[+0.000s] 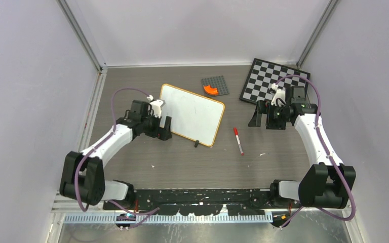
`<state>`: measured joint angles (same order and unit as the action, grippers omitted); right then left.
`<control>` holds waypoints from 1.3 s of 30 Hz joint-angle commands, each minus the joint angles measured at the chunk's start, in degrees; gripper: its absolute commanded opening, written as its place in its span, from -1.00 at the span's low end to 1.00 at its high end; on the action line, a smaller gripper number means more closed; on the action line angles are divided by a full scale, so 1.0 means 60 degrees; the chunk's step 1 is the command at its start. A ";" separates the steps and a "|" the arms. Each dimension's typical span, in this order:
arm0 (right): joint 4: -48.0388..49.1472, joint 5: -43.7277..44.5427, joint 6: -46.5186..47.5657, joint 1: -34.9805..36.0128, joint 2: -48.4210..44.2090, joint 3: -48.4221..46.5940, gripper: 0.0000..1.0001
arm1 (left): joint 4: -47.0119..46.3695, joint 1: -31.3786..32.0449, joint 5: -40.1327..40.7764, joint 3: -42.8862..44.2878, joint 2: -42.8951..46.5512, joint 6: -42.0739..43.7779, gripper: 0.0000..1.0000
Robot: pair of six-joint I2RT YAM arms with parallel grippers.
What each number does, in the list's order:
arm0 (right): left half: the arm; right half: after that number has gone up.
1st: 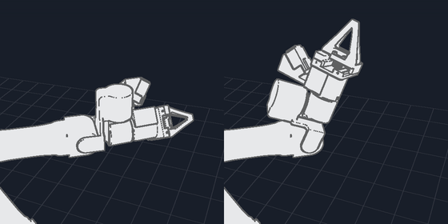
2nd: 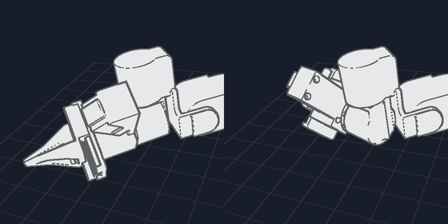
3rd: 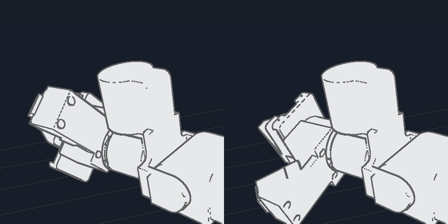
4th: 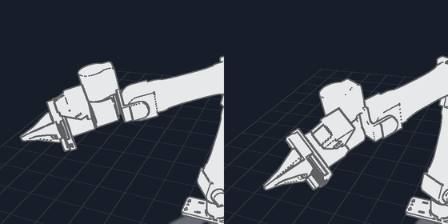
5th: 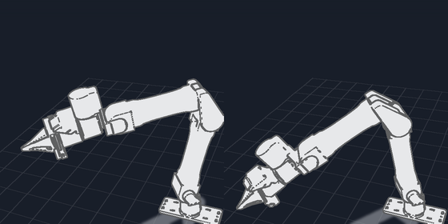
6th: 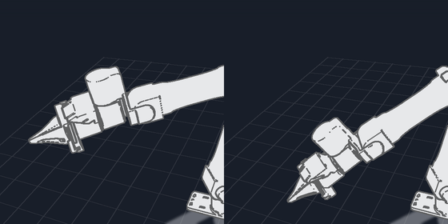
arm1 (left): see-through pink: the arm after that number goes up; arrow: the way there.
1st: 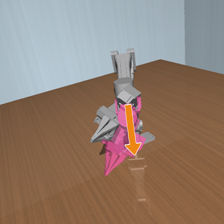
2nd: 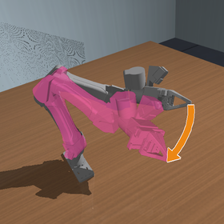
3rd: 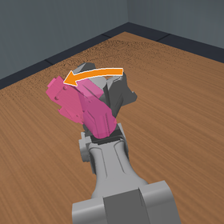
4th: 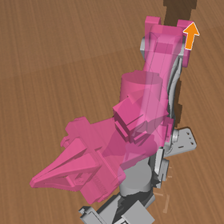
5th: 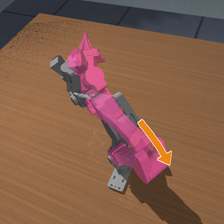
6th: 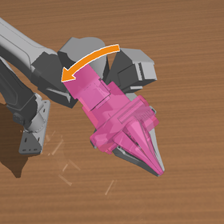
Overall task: Write a sentence on the whiteboard
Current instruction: Move the whiteboard to the center of the board.
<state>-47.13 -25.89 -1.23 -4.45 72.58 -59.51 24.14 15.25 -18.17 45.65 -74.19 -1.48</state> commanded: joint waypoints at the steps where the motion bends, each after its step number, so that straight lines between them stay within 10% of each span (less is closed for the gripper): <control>1: 0.0172 -0.0161 -0.0395 0.0052 -0.0417 -0.0078 0.98 | -0.2199 0.0160 0.0106 0.0105 -0.1013 -0.0771 0.99; 25: -0.1169 0.0981 0.0394 0.0039 -0.0687 -0.0562 0.96 | -0.3709 0.4661 0.0160 0.2258 -0.4662 -0.1552 1.00; 39: -0.1142 0.2260 -0.0957 0.1126 -0.1957 -0.0241 0.23 | -0.1977 0.3720 0.0399 0.1609 -0.1811 -0.2198 0.99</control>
<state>-55.07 -17.69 -2.26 -3.11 62.52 -60.47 7.90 42.70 -15.64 53.93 -90.67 -11.86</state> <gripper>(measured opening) 0.630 0.996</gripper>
